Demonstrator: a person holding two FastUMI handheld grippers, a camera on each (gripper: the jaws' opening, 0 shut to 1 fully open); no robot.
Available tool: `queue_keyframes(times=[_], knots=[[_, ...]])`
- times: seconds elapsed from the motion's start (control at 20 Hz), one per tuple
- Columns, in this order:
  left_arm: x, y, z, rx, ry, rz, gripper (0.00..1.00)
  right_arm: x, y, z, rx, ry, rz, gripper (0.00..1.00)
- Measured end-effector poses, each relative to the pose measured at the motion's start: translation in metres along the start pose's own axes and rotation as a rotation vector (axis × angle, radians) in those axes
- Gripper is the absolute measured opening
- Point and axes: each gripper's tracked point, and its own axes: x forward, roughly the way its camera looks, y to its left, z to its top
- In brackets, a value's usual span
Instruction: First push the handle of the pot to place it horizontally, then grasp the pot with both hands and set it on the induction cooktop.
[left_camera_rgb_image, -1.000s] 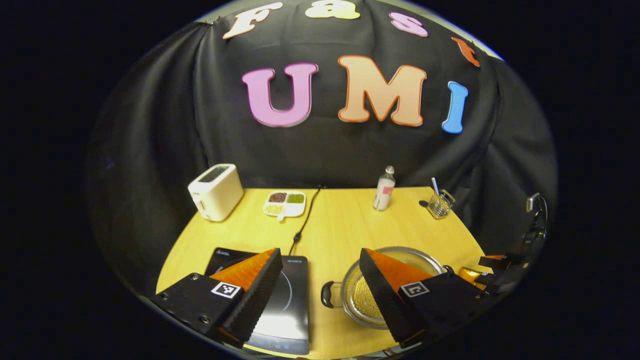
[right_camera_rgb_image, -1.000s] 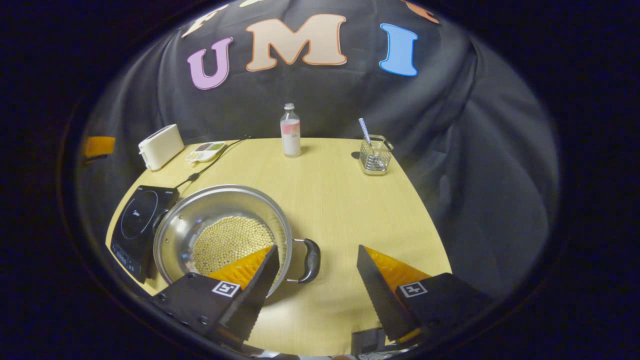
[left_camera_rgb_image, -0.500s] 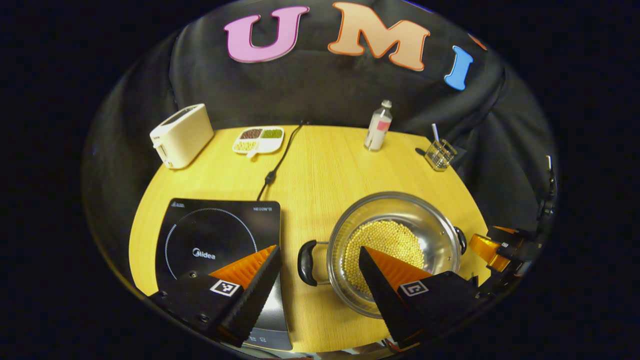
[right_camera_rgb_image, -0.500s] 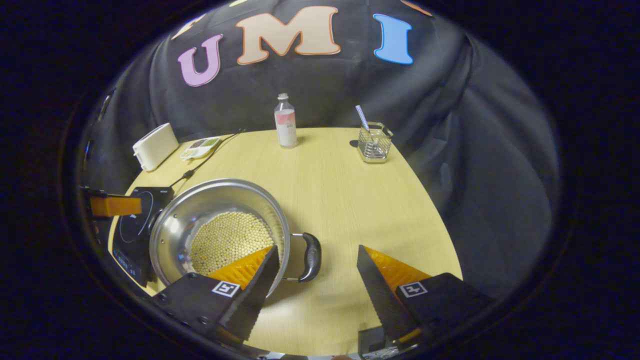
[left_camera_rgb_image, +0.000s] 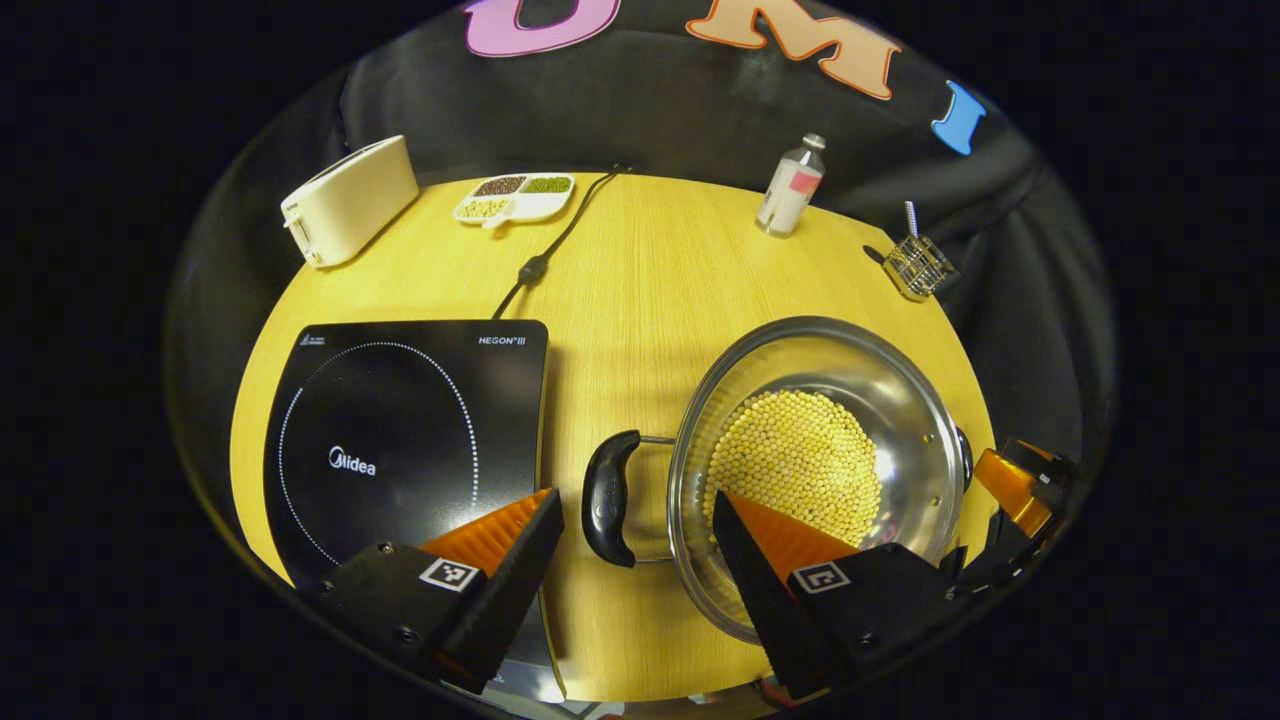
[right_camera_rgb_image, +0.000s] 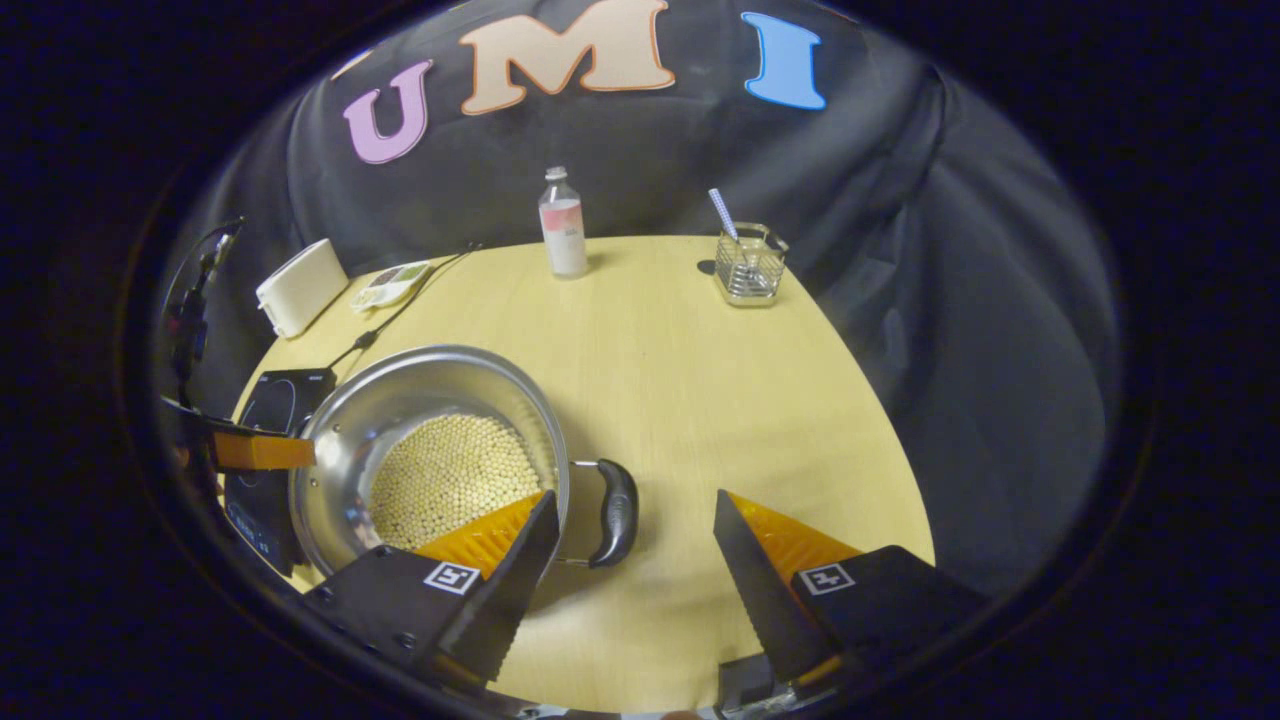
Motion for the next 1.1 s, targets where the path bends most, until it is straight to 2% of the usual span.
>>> queue_keyframes(times=[0.35,0.7,0.8,0.9,0.95,1.0,1.1], knots=[[0.018,0.003,-0.010,-0.023,0.061,0.005,0.98,0.015,0.007,-0.008,0.001,0.063,0.023,1.00],[0.030,-0.001,-0.021,-0.021,0.105,0.004,0.97,0.035,0.012,-0.022,0.071,0.161,0.059,0.98],[0.032,-0.001,-0.025,-0.034,0.118,0.003,0.94,0.040,0.015,-0.025,0.092,0.192,0.072,0.98],[0.034,0.000,-0.029,-0.048,0.132,0.004,0.84,0.042,0.019,-0.029,0.104,0.226,0.089,0.97],[0.035,0.000,-0.032,-0.056,0.140,-0.001,0.78,0.045,0.023,-0.031,0.113,0.239,0.107,0.90],[0.036,-0.002,-0.033,-0.065,0.143,-0.006,0.82,0.046,0.024,-0.032,0.113,0.252,0.110,0.79],[0.037,-0.002,-0.033,-0.077,0.136,-0.019,0.72,0.051,0.029,-0.038,0.120,0.272,0.134,0.75]])
